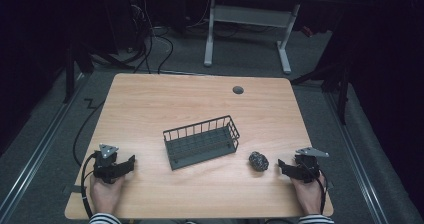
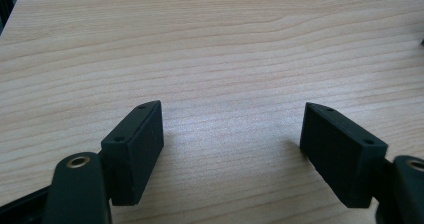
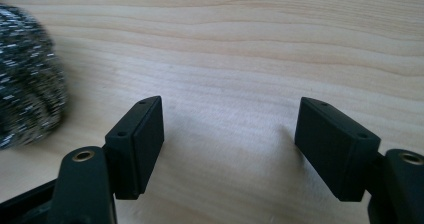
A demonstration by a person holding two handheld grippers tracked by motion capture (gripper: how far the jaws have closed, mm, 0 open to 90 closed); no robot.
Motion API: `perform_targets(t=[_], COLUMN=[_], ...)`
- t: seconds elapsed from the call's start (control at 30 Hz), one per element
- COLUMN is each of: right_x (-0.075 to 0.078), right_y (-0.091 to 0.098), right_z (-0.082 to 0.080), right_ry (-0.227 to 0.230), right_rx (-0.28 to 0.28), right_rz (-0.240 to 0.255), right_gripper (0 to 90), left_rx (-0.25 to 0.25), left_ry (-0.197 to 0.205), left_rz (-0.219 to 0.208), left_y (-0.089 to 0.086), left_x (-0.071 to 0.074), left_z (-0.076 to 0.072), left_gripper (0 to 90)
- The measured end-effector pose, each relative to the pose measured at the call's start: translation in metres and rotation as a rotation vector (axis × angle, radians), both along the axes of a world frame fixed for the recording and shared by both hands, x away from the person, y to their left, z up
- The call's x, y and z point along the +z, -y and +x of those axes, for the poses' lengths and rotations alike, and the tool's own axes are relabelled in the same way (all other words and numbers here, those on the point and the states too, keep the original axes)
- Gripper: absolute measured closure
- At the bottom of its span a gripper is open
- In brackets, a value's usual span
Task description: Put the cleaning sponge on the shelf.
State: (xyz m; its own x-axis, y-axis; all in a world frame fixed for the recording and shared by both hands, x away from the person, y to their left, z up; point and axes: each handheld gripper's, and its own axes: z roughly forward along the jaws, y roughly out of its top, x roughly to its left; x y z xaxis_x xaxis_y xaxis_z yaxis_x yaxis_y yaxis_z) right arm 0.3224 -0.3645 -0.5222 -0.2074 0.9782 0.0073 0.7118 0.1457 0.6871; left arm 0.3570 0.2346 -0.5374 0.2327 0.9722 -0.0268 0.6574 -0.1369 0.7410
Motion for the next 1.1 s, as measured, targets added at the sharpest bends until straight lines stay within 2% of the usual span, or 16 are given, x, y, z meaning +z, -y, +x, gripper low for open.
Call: perform_targets(t=[0.17,0.27,0.37,0.43,0.47,0.6,0.77,0.87,0.93,0.97,1.03,1.07,1.1], right_x=[0.005,0.011,0.018,0.021,0.026,0.034,0.038,0.039,0.039,0.039,0.034,0.034,0.029], right_y=[-0.001,-0.003,-0.004,-0.005,-0.008,-0.017,-0.029,-0.043,-0.056,-0.056,-0.066,-0.066,-0.073], right_z=[-0.020,-0.031,-0.041,-0.044,-0.049,-0.055,-0.052,-0.045,-0.033,-0.033,-0.020,-0.020,-0.010], right_ry=[0.037,0.054,0.082,0.095,0.136,0.143,0.140,0.129,0.117,0.117,0.096,0.096,0.076], right_rx=[0.035,0.068,0.084,0.090,0.109,0.154,0.202,0.242,0.288,0.288,0.318,0.318,0.328], right_rz=[0.040,0.039,0.057,0.060,0.043,0.045,0.052,0.059,0.045,0.045,0.019,0.019,0.017], right_gripper=[28.6,29.1,29.6,30.3,31.6,31.6,31.0,30.0,29.3,29.3,29.4,29.4,29.5], left_rx=[-0.004,-0.004,-0.003,-0.003,-0.002,0.000,-0.004,-0.004,-0.004,-0.004,-0.005,-0.005,-0.005], left_ry=[-0.002,-0.002,-0.002,-0.002,-0.002,-0.003,-0.002,-0.001,-0.001,-0.001,-0.002,-0.002,-0.001], left_rz=[0.008,0.008,0.008,0.008,0.009,0.010,0.014,0.013,0.013,0.013,0.013,0.013,0.013], left_y=[0.001,0.001,0.001,0.001,0.001,0.001,0.001,0.002,0.002,0.002,0.001,0.001,0.002], left_x=[0.000,0.000,0.000,0.000,0.000,0.000,0.000,0.000,0.000,0.000,0.000,0.000,0.000], left_z=[0.000,0.000,0.000,0.000,0.000,0.000,0.000,0.000,0.000,0.000,0.000,0.000,0.000], left_gripper=[25.2,25.2,25.2,25.3,25.3,25.6,24.8,24.7,24.7,24.7,24.7,24.6,24.5])
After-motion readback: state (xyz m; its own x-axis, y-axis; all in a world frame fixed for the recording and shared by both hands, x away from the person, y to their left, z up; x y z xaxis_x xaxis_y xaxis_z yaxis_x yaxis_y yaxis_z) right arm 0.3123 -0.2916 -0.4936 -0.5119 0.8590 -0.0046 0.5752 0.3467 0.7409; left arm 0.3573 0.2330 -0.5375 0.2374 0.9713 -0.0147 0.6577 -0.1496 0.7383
